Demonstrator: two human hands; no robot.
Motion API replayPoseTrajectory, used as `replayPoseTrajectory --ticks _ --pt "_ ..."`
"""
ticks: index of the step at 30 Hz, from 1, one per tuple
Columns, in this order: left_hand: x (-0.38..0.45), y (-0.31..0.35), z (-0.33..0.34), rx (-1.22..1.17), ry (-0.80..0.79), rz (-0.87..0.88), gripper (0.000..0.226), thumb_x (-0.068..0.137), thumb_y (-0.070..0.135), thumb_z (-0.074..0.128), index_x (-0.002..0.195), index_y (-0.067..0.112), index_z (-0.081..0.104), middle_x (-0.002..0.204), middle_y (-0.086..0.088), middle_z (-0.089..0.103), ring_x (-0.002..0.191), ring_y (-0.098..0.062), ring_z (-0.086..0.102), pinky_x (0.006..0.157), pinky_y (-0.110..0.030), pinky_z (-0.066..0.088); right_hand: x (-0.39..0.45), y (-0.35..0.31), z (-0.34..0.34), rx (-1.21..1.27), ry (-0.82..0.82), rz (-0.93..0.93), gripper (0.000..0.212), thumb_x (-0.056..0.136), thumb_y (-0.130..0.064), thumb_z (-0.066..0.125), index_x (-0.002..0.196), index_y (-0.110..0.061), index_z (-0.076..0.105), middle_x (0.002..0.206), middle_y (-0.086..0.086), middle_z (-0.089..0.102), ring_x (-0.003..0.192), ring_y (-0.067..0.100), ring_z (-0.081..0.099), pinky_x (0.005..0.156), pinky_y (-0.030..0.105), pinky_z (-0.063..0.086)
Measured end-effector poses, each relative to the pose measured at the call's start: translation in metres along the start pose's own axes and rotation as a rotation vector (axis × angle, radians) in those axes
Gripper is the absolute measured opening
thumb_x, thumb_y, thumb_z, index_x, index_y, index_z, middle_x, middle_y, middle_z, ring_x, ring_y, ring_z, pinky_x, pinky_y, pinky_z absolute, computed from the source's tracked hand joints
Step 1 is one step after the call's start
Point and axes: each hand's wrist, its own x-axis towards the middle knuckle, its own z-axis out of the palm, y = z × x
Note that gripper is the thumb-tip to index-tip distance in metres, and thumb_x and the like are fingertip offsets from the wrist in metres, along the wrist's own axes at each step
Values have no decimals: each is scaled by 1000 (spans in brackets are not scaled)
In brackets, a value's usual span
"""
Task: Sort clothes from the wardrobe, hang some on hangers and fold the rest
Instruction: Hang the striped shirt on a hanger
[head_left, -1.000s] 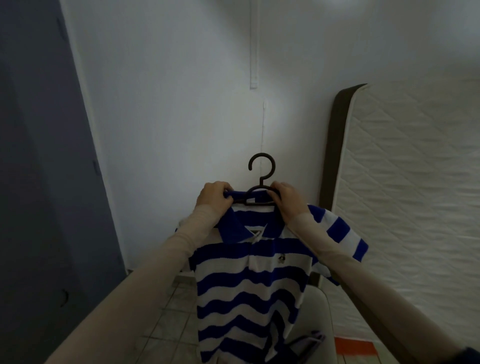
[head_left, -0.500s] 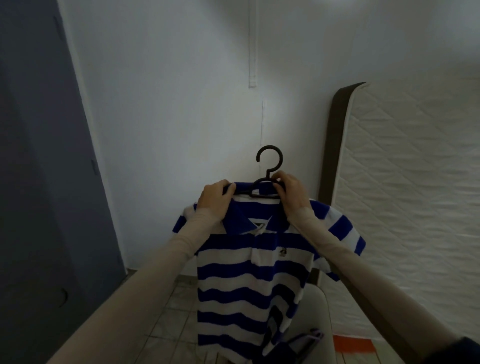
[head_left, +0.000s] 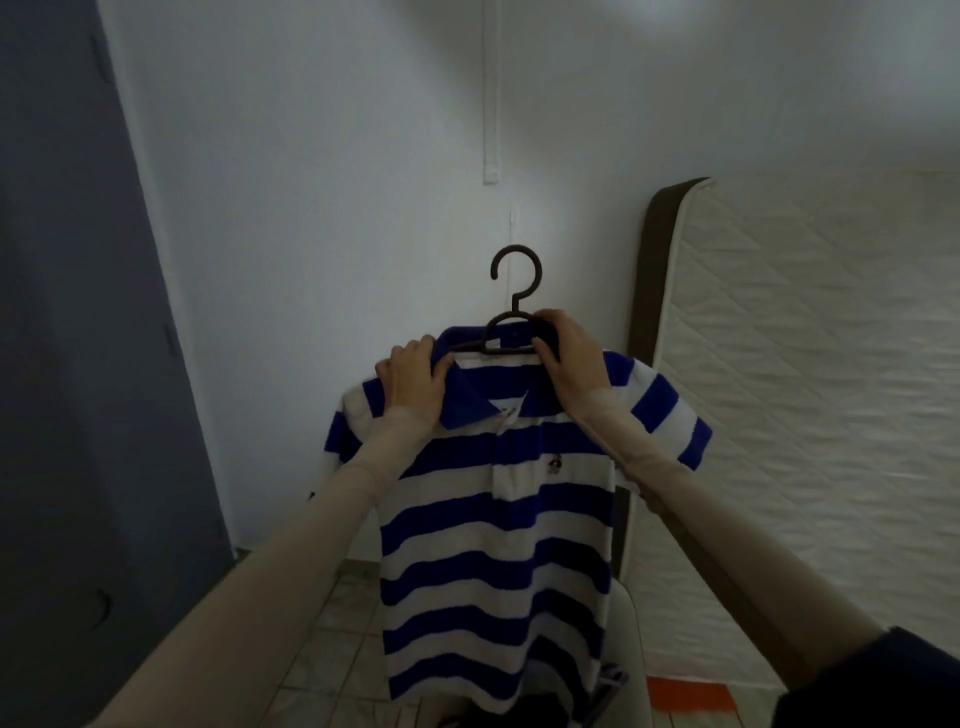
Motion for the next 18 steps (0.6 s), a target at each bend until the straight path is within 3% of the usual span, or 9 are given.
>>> replayPoseTrajectory --ticks 5,10,15,18 --pt "9 7 -11 30 87 -7 31 100 29 37 103 4 54 108 -15 60 103 -30 49 88 -34 26 -26 24 1 -13 57 68 48 93 -41 33 134 -16 40 137 6 45 125 23 43 109 49 29" --pt "6 7 -14 30 57 -16 31 100 30 38 106 4 55 110 -14 60 105 -29 49 92 -35 26 -32 37 -3 -64 -31 114 58 89 -49 21 137 -20 36 145 3 37 135 22 33 114 52 14" --pt "-9 4 -16 -8 33 -29 30 99 30 40 104 4 55 108 -13 60 104 -28 49 90 -33 25 -28 25 0 -73 -106 61 70 86 -60 11 140 -21 31 144 0 38 134 19 33 115 51 10" --pt "-21 -1 -24 -35 36 -68 30 99 30 42 103 4 56 107 -13 61 103 -28 50 92 -34 25 -22 8 7 -111 -145 53 56 95 -51 17 136 -18 35 138 3 43 130 20 38 116 48 7"
